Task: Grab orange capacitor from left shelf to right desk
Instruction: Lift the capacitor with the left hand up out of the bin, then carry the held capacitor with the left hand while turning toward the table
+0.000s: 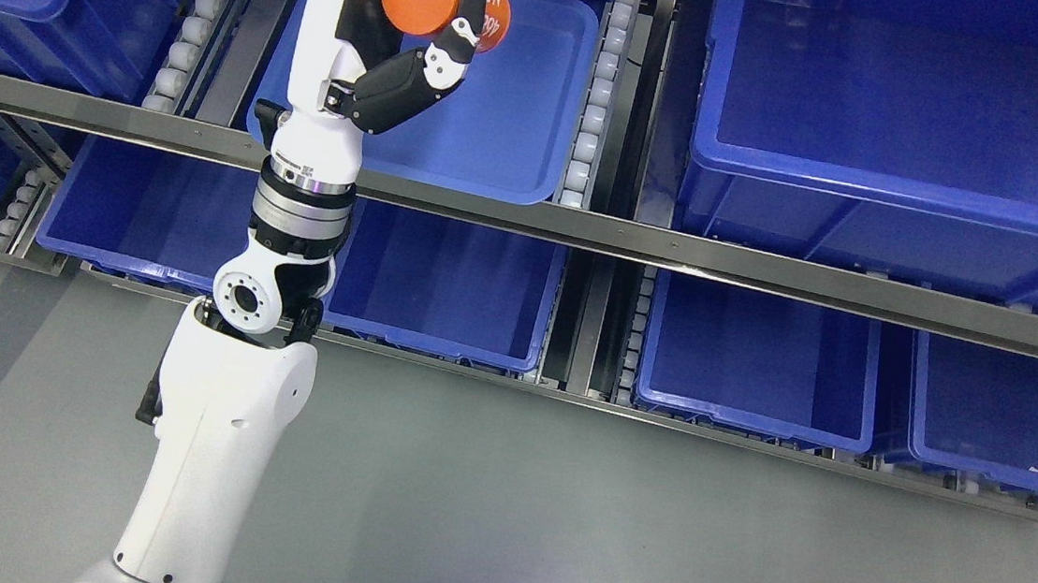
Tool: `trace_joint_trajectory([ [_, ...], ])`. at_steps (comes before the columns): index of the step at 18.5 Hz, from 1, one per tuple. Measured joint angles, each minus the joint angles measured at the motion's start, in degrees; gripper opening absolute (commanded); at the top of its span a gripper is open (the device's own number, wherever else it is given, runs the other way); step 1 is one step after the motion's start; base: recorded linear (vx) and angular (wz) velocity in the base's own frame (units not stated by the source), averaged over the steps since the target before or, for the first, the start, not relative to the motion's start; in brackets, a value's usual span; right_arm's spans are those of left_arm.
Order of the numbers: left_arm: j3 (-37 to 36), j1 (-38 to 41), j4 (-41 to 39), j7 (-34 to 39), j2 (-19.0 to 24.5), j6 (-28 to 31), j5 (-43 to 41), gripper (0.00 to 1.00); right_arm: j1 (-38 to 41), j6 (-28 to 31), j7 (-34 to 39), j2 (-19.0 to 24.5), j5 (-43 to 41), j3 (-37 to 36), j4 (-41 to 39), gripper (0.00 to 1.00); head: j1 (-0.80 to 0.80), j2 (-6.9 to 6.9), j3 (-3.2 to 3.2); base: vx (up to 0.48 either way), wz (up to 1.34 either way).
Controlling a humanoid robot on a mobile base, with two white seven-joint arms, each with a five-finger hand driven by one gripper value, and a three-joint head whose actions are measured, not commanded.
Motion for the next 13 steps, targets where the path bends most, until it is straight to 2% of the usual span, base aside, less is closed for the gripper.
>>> trace_joint_trajectory([
  [9,-4.33,0.06,-0.51,-0.04,0.00,-4.34,0.01,0.03,0.02,0.00,-0.09,0.00,0.00,0.00,0.00,1.00,0.00,0.00,0.00,-0.145,0.01],
  [10,-4.77,0.17,-0.55,0.03,0.00,-4.05,0.00,0.03,0.04,0.00,-0.09,0.00,0.00,0.00,0.00,1.00,0.00,0.00,0.00,-0.201,-0.25],
  [13,-6.23,1.10,-0.54,0.76,0.00,2.32,0.00,0.04,0.06,0.00,-0.11,0.00,0.00,0.00,0.00,1.00,0.00,0.00,0.00,-0.194,-0.44],
])
